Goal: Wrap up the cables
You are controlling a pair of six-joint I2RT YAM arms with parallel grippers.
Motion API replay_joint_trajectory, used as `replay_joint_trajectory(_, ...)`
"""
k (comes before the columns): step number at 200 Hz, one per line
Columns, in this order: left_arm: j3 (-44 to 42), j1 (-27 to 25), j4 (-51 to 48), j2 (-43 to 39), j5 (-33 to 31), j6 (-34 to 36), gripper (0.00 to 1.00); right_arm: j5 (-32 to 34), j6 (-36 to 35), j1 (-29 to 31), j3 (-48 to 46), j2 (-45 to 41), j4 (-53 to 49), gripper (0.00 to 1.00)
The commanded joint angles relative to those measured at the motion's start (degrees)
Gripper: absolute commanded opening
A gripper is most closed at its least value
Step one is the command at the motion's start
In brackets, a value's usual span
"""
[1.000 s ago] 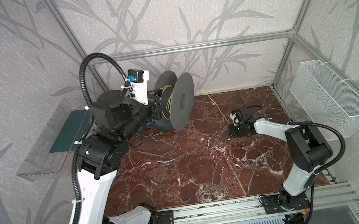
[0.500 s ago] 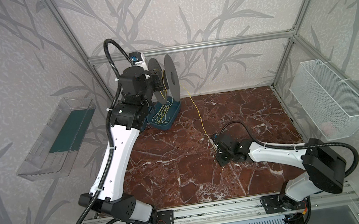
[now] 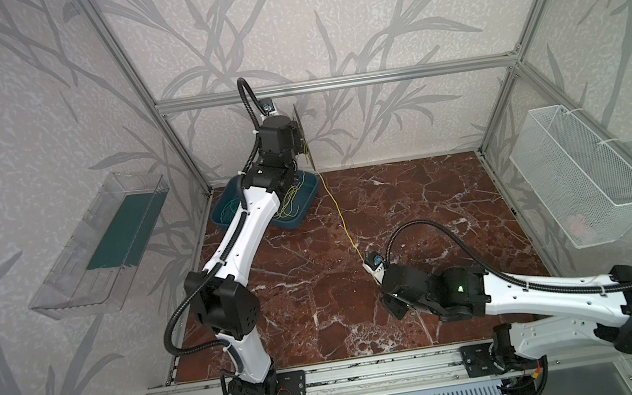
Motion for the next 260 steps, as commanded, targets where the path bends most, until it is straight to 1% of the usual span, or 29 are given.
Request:
replay_joint_trajectory(1,2.9,-0.4,10.0,1.0,-5.2,1.7,0.0,3.1,-2.9,2.5,4.7,-2.5,-7.3,0.0)
replay_joint_trajectory(13,2.5,-1.1,11.0,2.0,-6.0,3.4,0.0,3.5,-4.2,3.6,6.7,-3.0,-7.4,0.0)
replay_joint_trajectory(37,1.6,-2.0,10.9,3.9,-5.1,3.5,0.0,5.3,-7.5,5.1,10.5,-3.8,-7.1,0.0)
replay_joint_trajectory(76,-2.2,-3.6,12.6,4.8,-0.9,4.5,0.0,6.4,-11.8,5.0,16.2,-5.9,-7.1,0.0)
replay_joint_trajectory(115,-8.6,-6.2,16.7,3.4,1.7,6.2,0.0,1.9,-12.8,4.8,18.5,-4.7,-4.0,0.0)
replay_joint_trajectory(130,-11.9,-7.9,17.5,2.3,3.0,9.1,0.0,4.3,-14.3,4.4,19.7,-4.5,-3.6,0.0)
replay_joint_trajectory(140,-14.9,-8.8,18.5,0.9,4.3,10.6,0.0,4.8,-15.8,2.9,20.9,-4.8,-3.5,0.0)
replay_joint_trajectory(152,-19.0,-9.7,19.8,-1.1,6.1,11.9,0.0,3.8,-17.2,-0.6,23.2,-4.9,-3.9,0.0)
replay_joint_trajectory(172,-23.5,-11.3,19.1,-4.3,9.0,14.6,0.0,0.9,-19.2,-8.9,26.6,-4.8,-3.8,0.0)
replay_joint_trajectory(183,-26.0,-12.3,18.8,-6.1,9.4,16.3,0.0,0.5,-20.6,-12.5,28.5,-4.2,-3.7,0.0)
replay_joint_trajectory(186,-26.7,-12.6,18.7,-6.8,9.9,16.7,0.0,0.3,-21.0,-14.9,29.0,-4.0,-3.7,0.0)
replay_joint_trajectory(199,-29.8,-13.9,18.3,-9.4,10.9,18.4,0.0,-1.7,-21.7,-20.7,30.9,-3.1,-3.4,0.0)
replay_joint_trajectory(215,-33.9,-15.7,18.3,-13.3,12.6,21.1,0.0,-4.4,-22.0,-27.2,33.1,-1.7,-2.7,0.0)
replay_joint_trajectory(227,-36.4,-17.3,17.3,-16.2,14.5,24.1,0.0,-5.1,-22.5,-31.4,34.7,-0.6,-2.3,0.0)
replay_joint_trajectory(235,-37.9,-18.5,16.6,-18.1,14.5,25.9,0.0,-7.2,-22.1,-34.7,36.0,0.2,-1.8,0.0)
replay_joint_trajectory(248,-39.5,-19.9,14.1,-21.0,17.0,27.5,0.0,-10.0,-21.4,-39.5,38.4,1.9,-1.5,0.0)
replay_joint_trajectory(260,-40.7,-21.5,11.9,-23.4,17.9,28.8,0.0,-12.5,-20.7,-43.5,40.3,3.7,-1.2,0.0)
